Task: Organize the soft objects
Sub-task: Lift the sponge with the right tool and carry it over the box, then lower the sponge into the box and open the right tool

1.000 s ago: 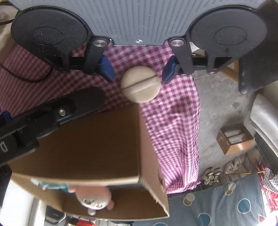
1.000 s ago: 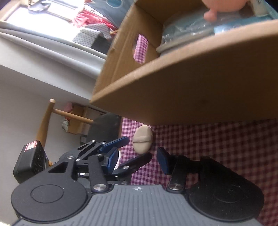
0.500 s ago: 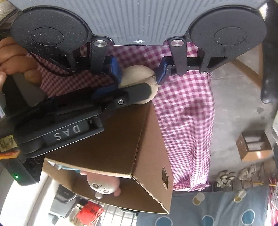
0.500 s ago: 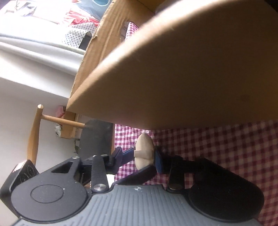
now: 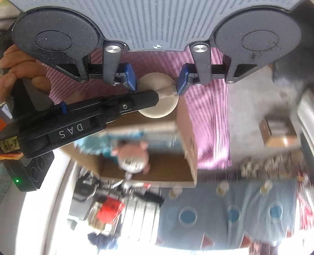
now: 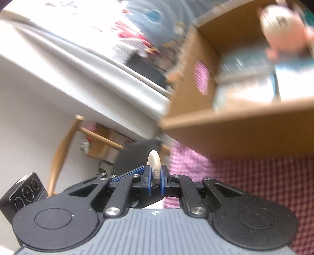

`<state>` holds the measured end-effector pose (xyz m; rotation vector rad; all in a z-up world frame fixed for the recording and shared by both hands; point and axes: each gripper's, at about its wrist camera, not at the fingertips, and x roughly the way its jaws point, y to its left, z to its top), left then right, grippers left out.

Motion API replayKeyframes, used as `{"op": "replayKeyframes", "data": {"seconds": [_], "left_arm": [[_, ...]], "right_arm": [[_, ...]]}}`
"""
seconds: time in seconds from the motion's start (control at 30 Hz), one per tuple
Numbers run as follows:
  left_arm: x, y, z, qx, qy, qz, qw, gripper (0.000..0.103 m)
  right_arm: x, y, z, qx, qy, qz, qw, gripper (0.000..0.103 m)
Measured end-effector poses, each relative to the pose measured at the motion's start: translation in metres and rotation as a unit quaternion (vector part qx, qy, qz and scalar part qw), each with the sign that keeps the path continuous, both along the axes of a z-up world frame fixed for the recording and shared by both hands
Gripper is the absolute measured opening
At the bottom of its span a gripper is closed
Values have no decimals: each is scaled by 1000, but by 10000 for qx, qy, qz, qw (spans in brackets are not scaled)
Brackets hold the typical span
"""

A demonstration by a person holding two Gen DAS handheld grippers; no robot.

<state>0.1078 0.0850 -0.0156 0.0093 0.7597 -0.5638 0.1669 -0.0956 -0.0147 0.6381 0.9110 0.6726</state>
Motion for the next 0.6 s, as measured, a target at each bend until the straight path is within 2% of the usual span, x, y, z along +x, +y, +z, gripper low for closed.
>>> {"op": "replayKeyframes", "data": {"seconds": [0.17,0.3,0.37,0.43,0.6], "left_arm": [[-10,-17,57,49,-711,-121,9974,44],[10,-51,90,85,-1107,-466,9927,44],[32,-73,98,56,-1157,-676,9910,44],[57,-92,98,-17,-949,-824,9921,45],[139,-143,66,-66,287,-1073,9938,45]], "right_arm": [[-5,-30,61,-101,-924,-22,9957,10],[14,-72,89,-247,-1061,-234,9938,10],[34,-95,92,-340,-862,-350,9951,10],[56,-113,85,-380,-530,-444,9969,10],[119,-163,35,-207,811,-536,9950,10]]}}
